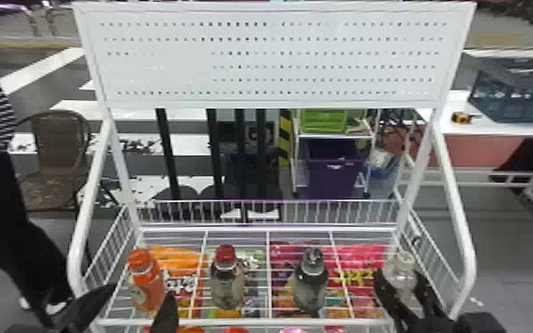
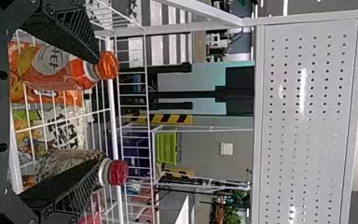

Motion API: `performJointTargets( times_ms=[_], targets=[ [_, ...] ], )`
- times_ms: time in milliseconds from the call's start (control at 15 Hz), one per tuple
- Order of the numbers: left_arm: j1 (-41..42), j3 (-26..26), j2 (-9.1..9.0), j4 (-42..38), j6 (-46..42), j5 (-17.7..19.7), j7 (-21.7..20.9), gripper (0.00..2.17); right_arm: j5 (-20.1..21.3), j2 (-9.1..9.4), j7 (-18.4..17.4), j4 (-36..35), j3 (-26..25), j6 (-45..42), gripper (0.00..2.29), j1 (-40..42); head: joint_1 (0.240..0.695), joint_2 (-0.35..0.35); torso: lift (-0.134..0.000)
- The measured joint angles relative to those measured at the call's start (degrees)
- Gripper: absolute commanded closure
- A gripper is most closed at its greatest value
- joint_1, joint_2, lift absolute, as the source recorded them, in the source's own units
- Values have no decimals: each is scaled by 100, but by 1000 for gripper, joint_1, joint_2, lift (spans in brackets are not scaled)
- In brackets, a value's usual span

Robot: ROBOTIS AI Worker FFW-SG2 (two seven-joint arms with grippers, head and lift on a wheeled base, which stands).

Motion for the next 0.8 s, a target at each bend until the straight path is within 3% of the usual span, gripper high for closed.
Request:
performJointTargets(
  times_ms=[67,133,267,467,667,800],
  targets=[
    [-20,5,3,3,13,0,0,130,-1,-2,3,30,1,0,815,-26,499,0,0],
    [-41,12,5,6,26,0,0,130,-1,-4,3,47,2,0,481,-51,499,0,0],
    [-78,28,8,7,52,5,0,130,6,-8,2,85,2,0,417,-95,499,0,0],
    [-107,36,21,-12,160,14,0,130,5,-3,0,82,3,16,134,-91,499,0,0],
    [-111,36,27,-26,176,16,0,130,-70,13,-18,-240,6,4,127,107,499,0,0],
    [-121,36,33,-30,205,17,0,130,-102,17,-97,-840,8,52,130,383,499,0,0]
  ],
)
